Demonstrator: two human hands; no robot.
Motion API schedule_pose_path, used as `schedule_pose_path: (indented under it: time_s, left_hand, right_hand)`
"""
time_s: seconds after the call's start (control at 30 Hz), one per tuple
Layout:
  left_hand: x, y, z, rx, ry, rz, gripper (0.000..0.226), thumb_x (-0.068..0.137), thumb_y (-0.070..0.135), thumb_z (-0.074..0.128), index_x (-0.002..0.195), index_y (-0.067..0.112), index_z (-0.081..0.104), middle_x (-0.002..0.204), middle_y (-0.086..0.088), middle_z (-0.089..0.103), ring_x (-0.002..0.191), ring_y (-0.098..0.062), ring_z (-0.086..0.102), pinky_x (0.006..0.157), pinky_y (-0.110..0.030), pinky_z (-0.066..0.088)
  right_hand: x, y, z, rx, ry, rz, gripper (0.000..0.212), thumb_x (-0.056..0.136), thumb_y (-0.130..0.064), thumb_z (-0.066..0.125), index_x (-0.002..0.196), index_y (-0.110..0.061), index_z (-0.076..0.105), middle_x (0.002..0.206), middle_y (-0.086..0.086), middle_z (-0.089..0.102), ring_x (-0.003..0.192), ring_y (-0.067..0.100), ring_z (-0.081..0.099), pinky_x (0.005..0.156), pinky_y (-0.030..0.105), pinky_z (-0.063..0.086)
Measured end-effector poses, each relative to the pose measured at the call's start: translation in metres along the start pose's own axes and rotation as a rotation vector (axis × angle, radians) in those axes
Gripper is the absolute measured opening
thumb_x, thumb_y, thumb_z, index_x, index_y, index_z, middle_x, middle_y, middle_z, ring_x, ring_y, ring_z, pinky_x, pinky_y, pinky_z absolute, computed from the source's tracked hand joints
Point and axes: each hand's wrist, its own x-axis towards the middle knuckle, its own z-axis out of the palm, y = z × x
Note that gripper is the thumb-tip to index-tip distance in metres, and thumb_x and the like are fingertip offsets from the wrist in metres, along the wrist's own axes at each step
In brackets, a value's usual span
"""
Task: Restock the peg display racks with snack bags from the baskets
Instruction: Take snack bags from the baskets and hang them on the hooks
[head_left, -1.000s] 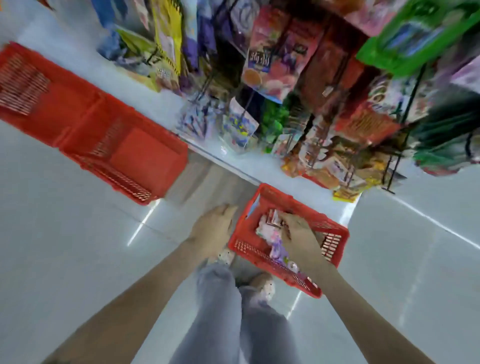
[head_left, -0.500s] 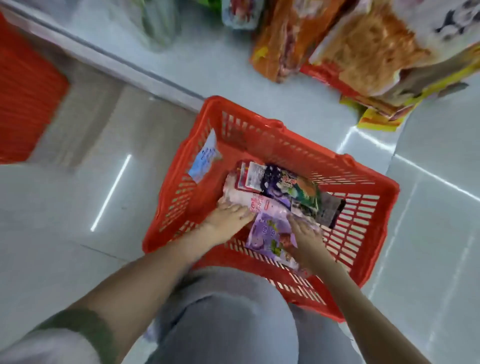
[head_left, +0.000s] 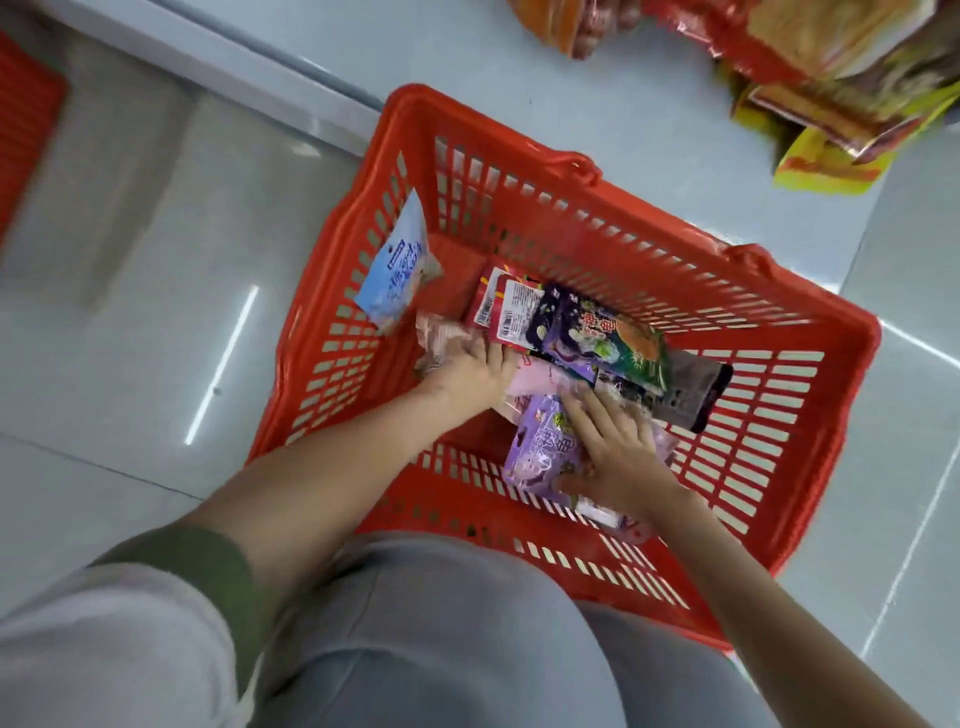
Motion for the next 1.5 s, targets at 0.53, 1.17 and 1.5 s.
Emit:
schedule_pose_path:
  time_s: [0.53,1.17,1.5]
  left_hand:
    - [-0.262,-0.112,-0.358,-1.314,-0.077,-0.341,0.025,0.095,0.026,0.059,0.098,0.002,0.065,0.097,-0.013,0.067,0.093,-0.023,0.065,0.071,-0.026,0.043]
    - [-0.584,-0.234,-0.670,-2.048,0.569,-0.464,0.067,0.063,0.067,0.070,0.117,0.027,0.064,0.119,0.003,0.068,0.118,-0.025,0.057,0.109,-0.044,0.033]
    - [-0.640,-0.413,-0.741,-1.950,0.959,-0.162,0.023,0.087,-0.003,0.059,0.099,0.017,0.063,0.088,0.007,0.075,0.092,-0.017,0.066,0.086,-0.030,0.051]
  right_hand:
    - [-0.183,-0.130,-0.282,1.468,0.266,0.157,0.069,0.091,-0.034,0.064,0.148,-0.024,0.027,0.148,-0.006,0.041,0.131,0.011,0.045,0.111,0.041,0.037]
    - [-0.415,-0.373,-0.676,1.467,0.533,-0.449,0.023,0.089,-0.025,0.067,0.110,-0.018,0.067,0.103,0.007,0.073,0.095,0.034,0.067,0.090,0.051,0.050]
    - [-0.397,-0.484,-0.813,1.325,0.687,-0.609,0.047,0.083,-0.030,0.067,0.127,-0.015,0.055,0.117,0.004,0.069,0.106,0.025,0.066,0.093,0.045,0.052]
